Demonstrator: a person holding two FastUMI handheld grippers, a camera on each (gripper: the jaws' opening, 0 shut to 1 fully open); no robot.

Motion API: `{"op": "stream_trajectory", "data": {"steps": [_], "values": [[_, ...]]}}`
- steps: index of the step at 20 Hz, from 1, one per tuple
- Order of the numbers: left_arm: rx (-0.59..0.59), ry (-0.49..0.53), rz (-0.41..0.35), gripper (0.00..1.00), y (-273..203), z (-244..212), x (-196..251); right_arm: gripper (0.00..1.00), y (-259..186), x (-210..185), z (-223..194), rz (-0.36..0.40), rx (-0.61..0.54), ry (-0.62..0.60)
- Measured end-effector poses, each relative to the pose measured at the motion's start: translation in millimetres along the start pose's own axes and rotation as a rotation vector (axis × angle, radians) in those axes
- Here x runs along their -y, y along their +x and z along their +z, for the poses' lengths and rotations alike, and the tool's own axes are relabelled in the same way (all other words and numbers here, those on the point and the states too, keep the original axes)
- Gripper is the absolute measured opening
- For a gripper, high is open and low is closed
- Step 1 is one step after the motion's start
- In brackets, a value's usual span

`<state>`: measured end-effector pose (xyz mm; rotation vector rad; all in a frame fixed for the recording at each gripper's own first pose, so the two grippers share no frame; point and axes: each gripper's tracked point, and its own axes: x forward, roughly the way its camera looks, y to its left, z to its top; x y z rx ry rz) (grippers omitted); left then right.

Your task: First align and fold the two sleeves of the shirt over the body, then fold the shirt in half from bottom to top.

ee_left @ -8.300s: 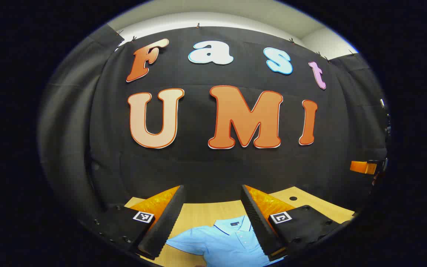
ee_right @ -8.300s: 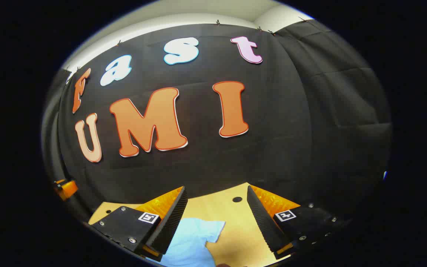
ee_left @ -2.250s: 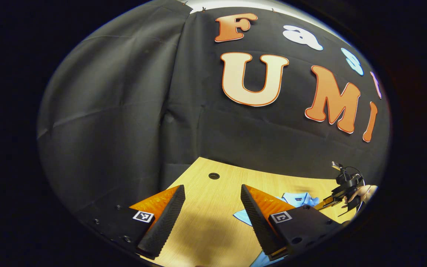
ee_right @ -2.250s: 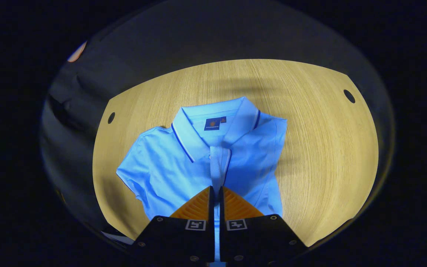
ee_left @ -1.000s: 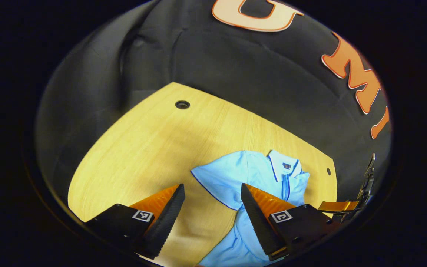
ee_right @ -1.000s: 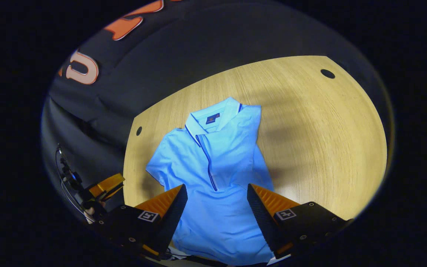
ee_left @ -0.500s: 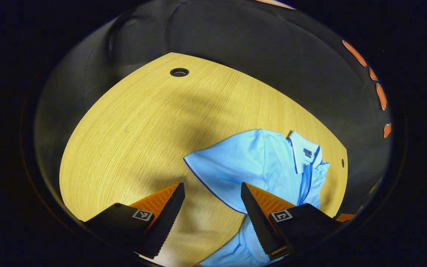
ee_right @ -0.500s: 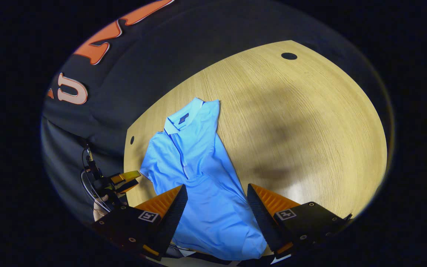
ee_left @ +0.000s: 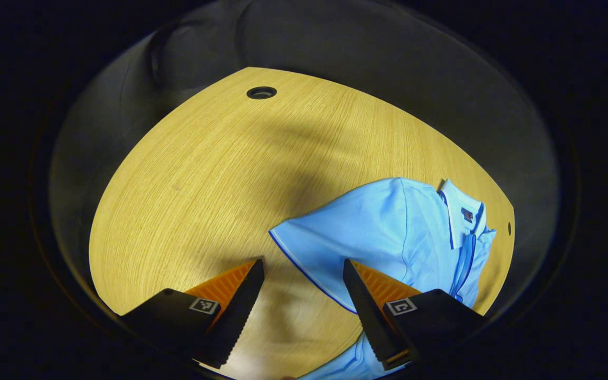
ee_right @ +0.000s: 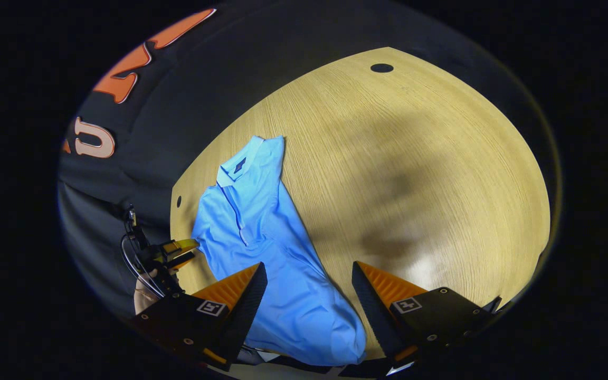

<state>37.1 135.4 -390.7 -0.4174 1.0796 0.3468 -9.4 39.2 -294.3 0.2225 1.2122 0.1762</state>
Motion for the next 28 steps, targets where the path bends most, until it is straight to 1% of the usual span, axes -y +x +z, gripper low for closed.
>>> {"op": "stream_trajectory", "data": {"steps": [4,6,7,9,10,11,13,14,15,17,18,20,22,27,28], "values": [[0.006,0.010,0.040,0.98,1.5,-0.5,-1.2,0.98,-1.8,-1.9,-1.1,0.007,0.001,0.009],[0.008,0.021,0.087,0.95,3.3,-1.4,-7.2,0.98,-0.4,-2.8,-4.4,0.007,-0.003,0.003],[0.011,0.020,0.094,0.83,2.9,-0.7,-8.4,0.99,1.2,-4.5,-4.8,0.009,-0.004,0.003],[0.022,0.022,0.100,0.80,1.9,-0.6,-8.8,0.98,2.6,-4.9,-7.2,0.009,-0.005,0.005],[0.032,0.016,0.098,0.76,3.0,1.3,-10.2,0.98,2.9,-4.7,-8.4,0.008,-0.005,0.005],[0.037,0.003,0.096,0.59,1.8,2.4,-10.9,0.98,2.7,-4.0,-10.1,0.006,-0.005,0.004],[0.035,0.005,0.069,0.39,1.1,2.8,-9.0,0.98,1.4,-3.0,-12.0,0.006,-0.007,0.004],[0.034,0.021,0.057,0.33,-3.2,2.9,-7.6,0.98,1.0,-3.9,-13.3,0.007,-0.007,0.004],[0.042,0.034,0.049,0.19,0.1,4.8,-5.6,0.98,0.9,-4.1,-13.5,0.008,-0.006,0.003],[0.073,0.048,0.012,0.04,1.1,9.3,1.5,0.98,1.5,-3.9,-13.6,0.004,-0.003,0.001],[0.078,0.046,0.007,0.05,2.6,8.5,3.7,0.98,1.1,-4.5,-14.9,0.004,-0.002,-0.001],[0.084,0.036,-0.009,0.04,0.5,9.6,4.7,0.98,1.2,-5.1,-16.2,0.005,-0.001,-0.007],[0.099,0.039,-0.039,0.04,-8.5,12.7,12.4,0.98,0.0,-5.3,-17.0,0.008,0.002,-0.009],[0.162,0.093,-0.133,0.03,-46.8,23.3,53.9,0.98,-4.0,-3.4,-19.2,0.016,0.011,-0.007],[0.171,0.107,-0.138,0.03,-50.9,25.8,58.3,0.98,-5.3,-2.7,-20.0,0.015,0.010,-0.008]]}}
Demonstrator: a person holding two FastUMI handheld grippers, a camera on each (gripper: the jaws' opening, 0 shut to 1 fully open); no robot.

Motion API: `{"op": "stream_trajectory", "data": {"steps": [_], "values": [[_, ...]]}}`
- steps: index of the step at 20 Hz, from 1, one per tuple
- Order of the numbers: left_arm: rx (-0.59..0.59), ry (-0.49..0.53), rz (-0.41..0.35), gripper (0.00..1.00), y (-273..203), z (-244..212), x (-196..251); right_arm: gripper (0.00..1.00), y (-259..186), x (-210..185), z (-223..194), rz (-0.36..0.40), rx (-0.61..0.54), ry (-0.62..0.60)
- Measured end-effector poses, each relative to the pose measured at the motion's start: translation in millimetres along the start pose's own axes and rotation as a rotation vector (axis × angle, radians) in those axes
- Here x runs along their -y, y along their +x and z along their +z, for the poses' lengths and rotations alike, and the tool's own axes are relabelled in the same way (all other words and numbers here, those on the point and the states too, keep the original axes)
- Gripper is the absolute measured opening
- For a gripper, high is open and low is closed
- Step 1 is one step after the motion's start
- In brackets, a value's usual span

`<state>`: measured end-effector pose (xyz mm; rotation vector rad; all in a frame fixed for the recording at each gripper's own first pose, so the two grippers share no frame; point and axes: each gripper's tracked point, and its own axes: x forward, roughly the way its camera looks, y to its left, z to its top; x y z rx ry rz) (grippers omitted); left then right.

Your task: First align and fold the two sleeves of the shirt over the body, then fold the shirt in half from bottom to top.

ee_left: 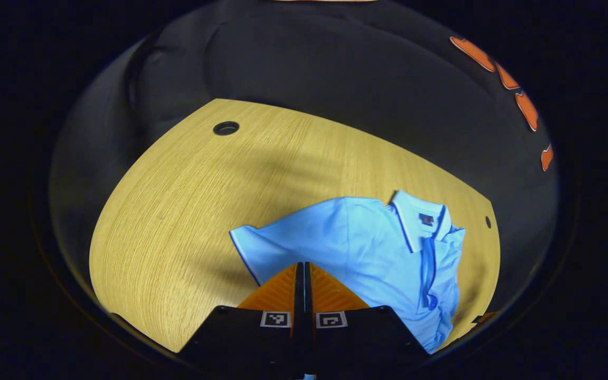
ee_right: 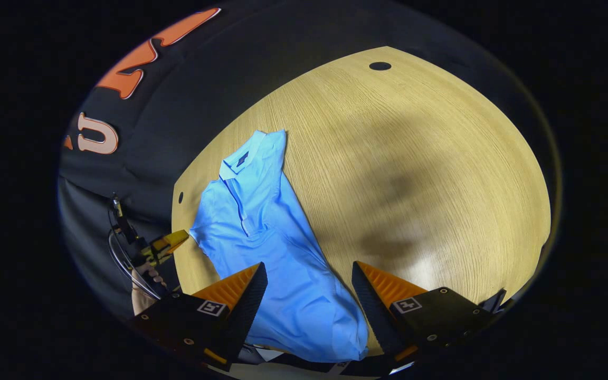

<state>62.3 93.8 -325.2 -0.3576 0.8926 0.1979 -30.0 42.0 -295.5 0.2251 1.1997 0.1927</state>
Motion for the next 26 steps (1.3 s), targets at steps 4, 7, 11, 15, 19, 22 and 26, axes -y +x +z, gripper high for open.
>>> {"op": "stream_trajectory", "data": {"steps": [4,7,11,15,19,22,26], "values": [[-0.149,-0.034,0.123,0.04,6.5,-29.9,-33.1,0.98,-0.8,-1.7,-1.1,0.017,0.005,0.012],[-0.204,-0.063,0.168,0.05,6.1,-36.7,-50.2,0.98,-1.7,4.0,-2.3,0.028,0.003,0.027],[-0.251,-0.120,0.167,0.54,5.3,-39.2,-49.2,0.98,2.9,15.4,-4.8,0.036,-0.015,0.051],[-0.326,-0.147,0.200,0.99,17.3,-54.3,-50.4,0.98,5.0,29.6,-5.5,0.040,-0.031,0.070],[-0.355,-0.169,0.236,1.00,28.4,-63.1,-54.4,0.98,5.7,45.7,-4.6,0.034,-0.042,0.094],[-0.356,-0.164,0.255,0.97,32.1,-63.2,-56.5,0.98,7.3,53.2,-1.3,0.032,-0.043,0.111],[-0.355,-0.149,0.251,0.98,32.6,-62.0,-50.5,0.98,9.0,52.7,0.7,0.041,-0.052,0.118]]}}
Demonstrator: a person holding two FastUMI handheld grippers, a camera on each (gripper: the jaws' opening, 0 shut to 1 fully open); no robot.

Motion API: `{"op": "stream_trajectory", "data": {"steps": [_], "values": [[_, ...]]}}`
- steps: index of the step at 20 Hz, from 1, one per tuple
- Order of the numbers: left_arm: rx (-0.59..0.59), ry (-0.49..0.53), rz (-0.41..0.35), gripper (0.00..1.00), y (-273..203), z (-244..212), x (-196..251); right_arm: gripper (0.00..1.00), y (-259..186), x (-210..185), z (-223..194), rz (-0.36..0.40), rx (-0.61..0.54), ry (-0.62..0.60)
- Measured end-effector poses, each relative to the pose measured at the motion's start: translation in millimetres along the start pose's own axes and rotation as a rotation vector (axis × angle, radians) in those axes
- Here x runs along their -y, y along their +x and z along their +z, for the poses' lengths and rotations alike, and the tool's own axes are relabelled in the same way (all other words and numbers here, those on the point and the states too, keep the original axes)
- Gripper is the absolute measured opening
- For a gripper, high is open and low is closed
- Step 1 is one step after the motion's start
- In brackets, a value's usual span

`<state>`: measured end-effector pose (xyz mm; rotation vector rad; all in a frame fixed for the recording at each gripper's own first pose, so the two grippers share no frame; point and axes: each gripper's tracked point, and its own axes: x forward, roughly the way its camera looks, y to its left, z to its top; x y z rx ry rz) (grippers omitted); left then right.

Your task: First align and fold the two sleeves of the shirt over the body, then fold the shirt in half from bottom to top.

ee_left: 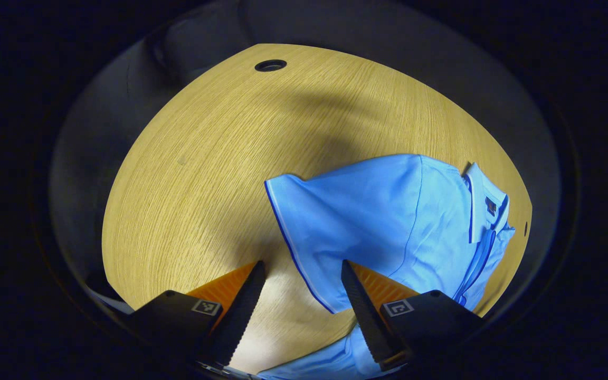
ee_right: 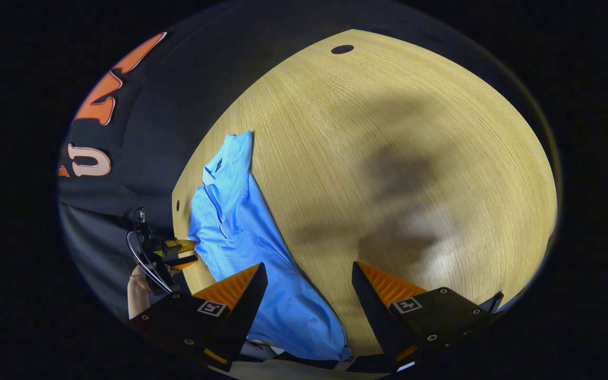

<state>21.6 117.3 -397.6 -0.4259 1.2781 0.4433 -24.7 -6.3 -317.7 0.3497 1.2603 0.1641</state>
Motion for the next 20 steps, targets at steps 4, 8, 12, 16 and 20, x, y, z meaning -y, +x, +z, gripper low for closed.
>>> {"op": "stream_trajectory", "data": {"steps": [4,8,12,16,20], "values": [[0.013,0.030,-0.034,0.39,-0.2,1.4,14.8,0.98,2.4,-4.4,-3.3,-0.002,-0.011,-0.023],[0.070,0.015,-0.077,0.06,-1.7,7.8,17.7,0.98,2.0,-5.7,-7.3,-0.010,-0.014,-0.037],[0.108,0.038,-0.127,0.04,-4.0,8.8,29.0,0.98,-0.8,-6.7,-9.5,-0.015,-0.007,-0.040],[0.183,0.146,-0.165,0.04,-35.0,21.1,43.5,0.98,-1.0,-11.1,-11.7,-0.015,0.002,-0.050],[0.239,0.241,-0.229,0.03,-69.2,25.9,79.7,0.98,-2.3,-17.5,-15.8,-0.013,0.004,-0.064]]}}
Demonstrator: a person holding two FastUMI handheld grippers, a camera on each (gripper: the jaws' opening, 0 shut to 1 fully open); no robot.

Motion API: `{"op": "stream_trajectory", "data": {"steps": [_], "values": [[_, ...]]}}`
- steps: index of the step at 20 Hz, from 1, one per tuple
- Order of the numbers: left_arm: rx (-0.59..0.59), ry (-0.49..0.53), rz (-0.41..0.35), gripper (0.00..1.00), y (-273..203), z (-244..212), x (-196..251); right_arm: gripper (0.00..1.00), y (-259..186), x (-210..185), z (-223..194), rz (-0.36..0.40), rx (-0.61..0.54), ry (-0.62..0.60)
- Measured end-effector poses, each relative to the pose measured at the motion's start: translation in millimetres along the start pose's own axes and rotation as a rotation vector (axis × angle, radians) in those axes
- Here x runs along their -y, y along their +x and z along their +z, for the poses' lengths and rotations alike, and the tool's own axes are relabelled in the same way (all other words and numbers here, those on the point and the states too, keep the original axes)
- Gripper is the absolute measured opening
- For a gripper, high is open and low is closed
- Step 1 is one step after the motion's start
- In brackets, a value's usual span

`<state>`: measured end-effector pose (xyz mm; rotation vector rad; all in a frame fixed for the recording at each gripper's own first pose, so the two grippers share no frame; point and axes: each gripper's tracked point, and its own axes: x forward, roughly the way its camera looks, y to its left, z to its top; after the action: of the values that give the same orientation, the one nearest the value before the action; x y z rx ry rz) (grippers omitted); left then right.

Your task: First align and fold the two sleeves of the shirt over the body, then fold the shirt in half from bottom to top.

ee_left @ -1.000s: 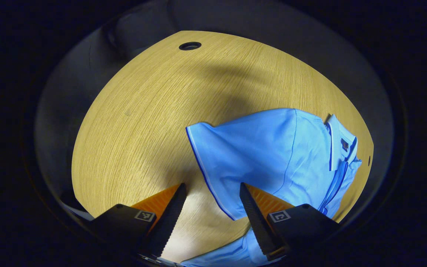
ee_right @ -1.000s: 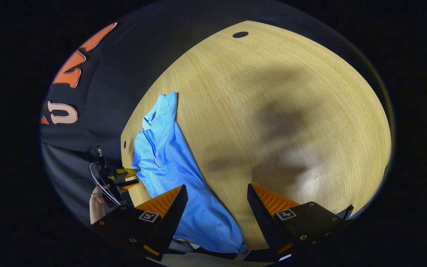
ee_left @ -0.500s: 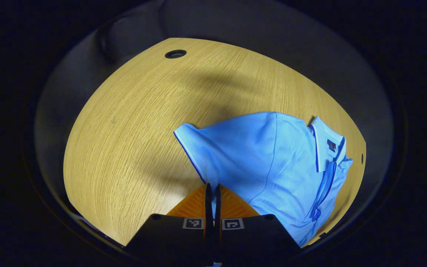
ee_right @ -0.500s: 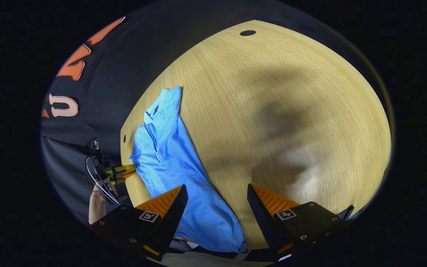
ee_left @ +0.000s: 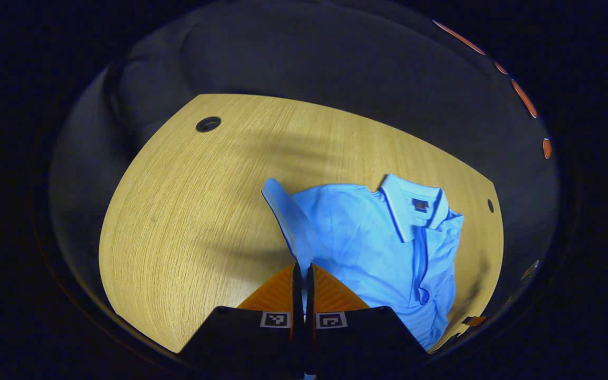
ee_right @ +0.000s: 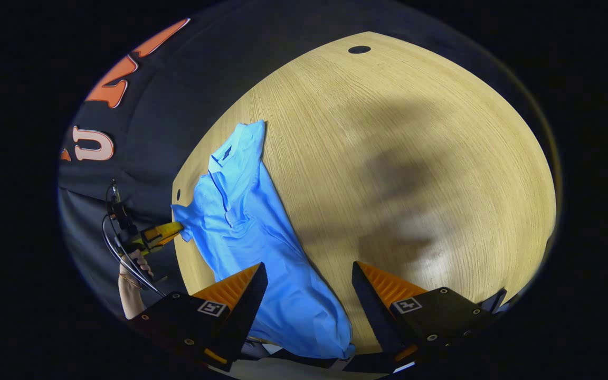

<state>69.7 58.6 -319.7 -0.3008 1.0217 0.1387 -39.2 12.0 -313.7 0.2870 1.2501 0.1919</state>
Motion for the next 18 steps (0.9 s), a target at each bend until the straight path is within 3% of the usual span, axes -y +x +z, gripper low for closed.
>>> {"op": "stream_trajectory", "data": {"steps": [7,12,15,18], "values": [[-0.015,0.157,-0.157,0.03,-17.2,-3.4,102.9,0.98,-6.4,0.2,-4.8,-0.015,0.018,-0.014],[-0.068,0.224,-0.223,0.03,-6.1,-23.1,165.0,0.98,-15.6,10.5,-6.2,-0.035,0.043,0.001],[-0.103,0.228,-0.242,0.04,2.6,-33.6,189.8,0.98,-18.8,19.1,-11.2,-0.047,0.047,0.021],[-0.153,0.215,-0.214,0.04,17.8,-47.6,201.5,0.98,-20.6,27.3,-15.5,-0.060,0.046,0.034]]}}
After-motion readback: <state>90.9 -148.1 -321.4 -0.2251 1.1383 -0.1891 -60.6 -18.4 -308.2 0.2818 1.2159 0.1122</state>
